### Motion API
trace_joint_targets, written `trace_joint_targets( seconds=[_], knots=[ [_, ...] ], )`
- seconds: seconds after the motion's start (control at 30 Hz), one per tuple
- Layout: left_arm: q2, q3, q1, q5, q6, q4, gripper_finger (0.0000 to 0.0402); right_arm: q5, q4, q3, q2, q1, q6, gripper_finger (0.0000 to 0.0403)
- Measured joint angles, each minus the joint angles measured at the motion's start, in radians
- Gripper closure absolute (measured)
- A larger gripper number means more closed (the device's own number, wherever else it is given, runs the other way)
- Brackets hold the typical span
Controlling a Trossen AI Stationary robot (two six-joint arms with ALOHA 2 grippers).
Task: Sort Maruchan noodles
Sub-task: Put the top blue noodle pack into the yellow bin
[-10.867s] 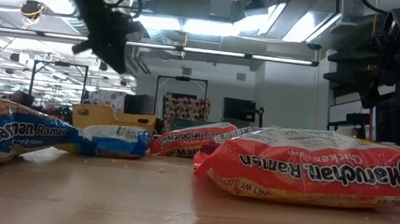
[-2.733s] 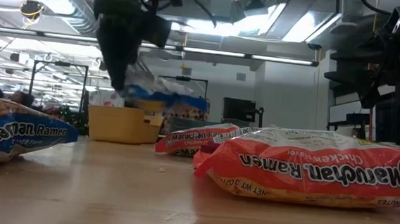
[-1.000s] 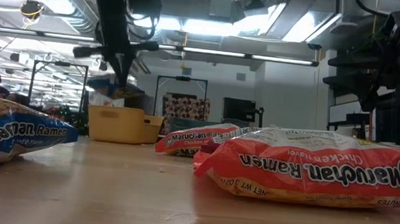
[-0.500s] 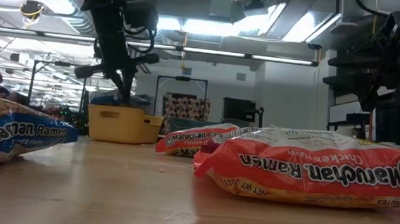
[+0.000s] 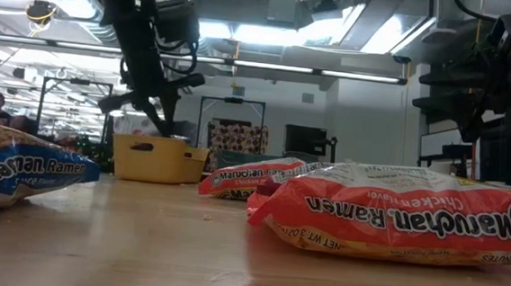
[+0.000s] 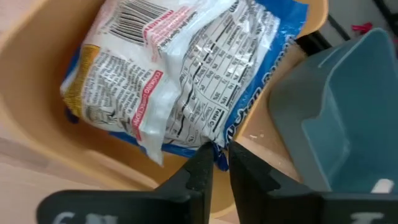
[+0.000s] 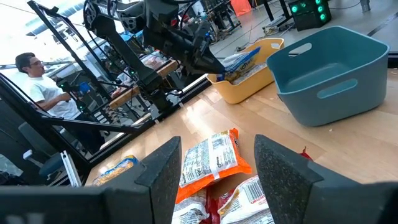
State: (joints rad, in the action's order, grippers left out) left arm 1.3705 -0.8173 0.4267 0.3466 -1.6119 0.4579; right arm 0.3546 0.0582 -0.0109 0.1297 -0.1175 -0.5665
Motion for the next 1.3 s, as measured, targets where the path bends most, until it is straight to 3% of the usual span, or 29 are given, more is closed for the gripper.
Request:
trace_joint_targets(
  seconds=[0.1,0.23,0.6,0.77,1.03,1.3],
  knots=[
    [0.0,0.003,0.001,0.001,0.015,-0.011,0.0332,0.0,0.0,0.0,0.0,0.0,0.0,0.0212],
    [-0.026,0.003,0.03,0.003,0.169,-0.021,0.0311,-0.008,0.0,0.0,0.0,0.0,0.0,0.0212],
    [-0.123,0.003,0.047,-0.106,0.365,-0.031,0.0304,-0.017,0.0,0.0,0.0,0.0,0.0,0.0212],
    [-0.135,0.002,0.037,0.026,0.366,0.013,0.0313,-0.016,-0.001,0.0,0.0,0.0,0.0,0.0212],
    [-0.007,0.003,0.04,0.077,0.436,0.031,0.0347,-0.003,0.0,0.0,0.0,0.0,-0.001,0.0212],
    [0.164,0.002,0.046,-0.009,0.474,-0.087,0.0356,0.001,0.0,0.0,0.0,0.0,-0.004,0.0212]
  ],
)
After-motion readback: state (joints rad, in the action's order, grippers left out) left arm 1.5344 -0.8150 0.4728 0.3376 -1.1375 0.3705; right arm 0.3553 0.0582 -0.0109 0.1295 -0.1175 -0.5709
